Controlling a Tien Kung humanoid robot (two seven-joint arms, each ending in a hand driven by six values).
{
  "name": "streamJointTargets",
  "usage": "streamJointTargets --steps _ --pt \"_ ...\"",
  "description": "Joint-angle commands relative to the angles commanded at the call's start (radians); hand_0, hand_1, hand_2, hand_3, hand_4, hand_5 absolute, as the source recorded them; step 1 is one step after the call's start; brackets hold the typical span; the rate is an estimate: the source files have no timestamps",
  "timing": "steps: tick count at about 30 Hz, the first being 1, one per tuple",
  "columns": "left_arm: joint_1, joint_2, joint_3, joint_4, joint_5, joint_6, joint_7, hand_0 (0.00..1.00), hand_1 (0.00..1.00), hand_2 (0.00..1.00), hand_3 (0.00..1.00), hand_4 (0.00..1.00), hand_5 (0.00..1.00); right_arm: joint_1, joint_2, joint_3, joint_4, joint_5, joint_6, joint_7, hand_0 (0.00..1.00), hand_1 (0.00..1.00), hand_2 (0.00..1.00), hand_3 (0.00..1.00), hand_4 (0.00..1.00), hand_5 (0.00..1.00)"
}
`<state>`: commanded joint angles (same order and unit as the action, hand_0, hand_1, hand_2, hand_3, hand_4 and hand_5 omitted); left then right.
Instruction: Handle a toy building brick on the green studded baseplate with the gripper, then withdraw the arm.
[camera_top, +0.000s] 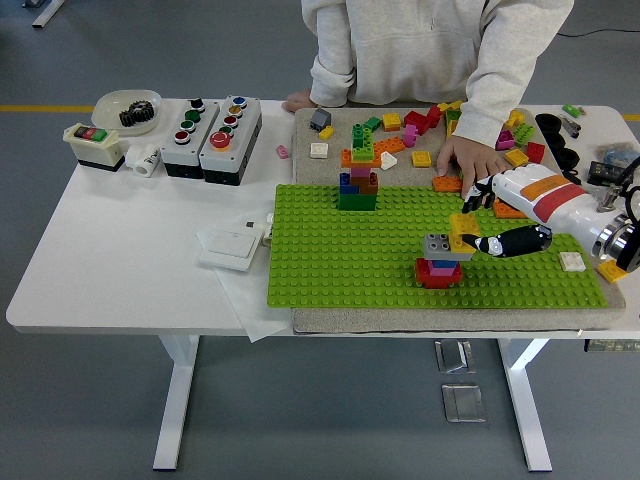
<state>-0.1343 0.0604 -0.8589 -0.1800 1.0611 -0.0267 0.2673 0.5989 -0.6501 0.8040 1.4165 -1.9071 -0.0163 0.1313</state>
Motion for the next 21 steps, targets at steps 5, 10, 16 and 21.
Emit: streamJointTargets --steps 5,10,16,21 --pt "0.001 0.0 -0.002 0.0 0.002 0.0 0.001 0.784 0.712 0.639 0.563 0.586 0.613 0.005 0.008 -0.014 0.026 0.001 0.003 -0.013 0.504 0.538 0.581 0.525 0.676 0.28" --pt "-0.002 0.001 0.011 0.0 -0.011 0.0 -0.002 0.783 0.712 0.639 0.562 0.586 0.614 0.011 0.021 -0.025 0.028 0.001 0.002 -0.023 0.503 0.539 0.584 0.525 0.684 0.287" --pt "-0.001 0.001 0.007 0.0 -0.007 0.0 0.0 0.782 0.712 0.639 0.562 0.586 0.614 0.024 0.046 -0.042 0.03 0.009 -0.001 -0.029 0.503 0.544 0.587 0.528 0.692 0.293" --pt "-0.004 0.001 0.02 0.0 -0.02 0.0 -0.002 0.789 0.712 0.639 0.562 0.586 0.613 0.042 0.06 -0.068 0.008 0.007 -0.003 -0.021 0.504 0.545 0.591 0.531 0.697 0.298"
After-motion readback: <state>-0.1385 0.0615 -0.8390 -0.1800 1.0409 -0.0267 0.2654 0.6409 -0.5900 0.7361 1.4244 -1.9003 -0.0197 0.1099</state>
